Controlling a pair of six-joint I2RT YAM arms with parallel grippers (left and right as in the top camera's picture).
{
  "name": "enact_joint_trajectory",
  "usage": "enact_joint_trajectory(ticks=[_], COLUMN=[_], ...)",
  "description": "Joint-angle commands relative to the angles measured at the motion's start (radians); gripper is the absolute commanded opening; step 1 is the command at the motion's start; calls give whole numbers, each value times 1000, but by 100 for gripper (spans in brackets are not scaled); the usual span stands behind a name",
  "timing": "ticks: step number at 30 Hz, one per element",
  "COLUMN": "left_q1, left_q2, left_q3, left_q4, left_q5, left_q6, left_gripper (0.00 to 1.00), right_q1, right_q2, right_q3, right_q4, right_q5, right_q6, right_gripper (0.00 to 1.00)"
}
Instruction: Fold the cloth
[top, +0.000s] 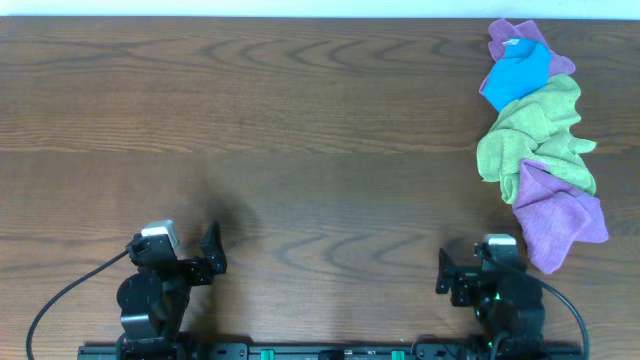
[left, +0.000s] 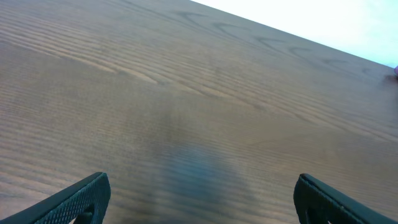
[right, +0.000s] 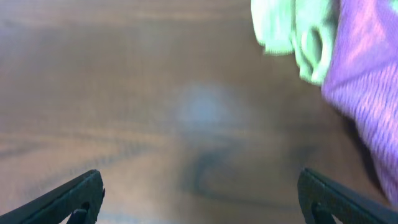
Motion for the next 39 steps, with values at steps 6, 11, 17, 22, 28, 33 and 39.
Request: enact_joint_trajectory(ticks=[6, 11, 17, 22, 28, 33, 39], left_q1=[-4, -4, -4, -4, -4, -4, -4], left_q2=[-6, -6, -6, -6, -6, -6, -6], left_q3=[-19, -19, -19, -19, -19, -19, -19], left_q4=[-3, -3, -3, -3, -3, -3, -3], left_q5=[-4, -3, -3, -3, -3, -3, -4], left_q6=[-4, -4, -4, -4, -4, -4, -4], left_gripper=[96, 95, 95, 95, 95, 95, 95], right_q1=[-9, -31, -155, -301, -493, -641, -867], right_q2=[-9, -7, 34, 113, 290, 472, 787], right_q3=[-7, -7, -3, 42, 82, 101, 154], right_q4=[291, 246, 195, 195, 232, 306, 434], right_q5=[-3, 345, 335, 335, 265, 137, -52], right_q6=[304, 497, 567, 579, 567, 523, 426], right_gripper=[99, 99, 99, 99, 99, 99, 99])
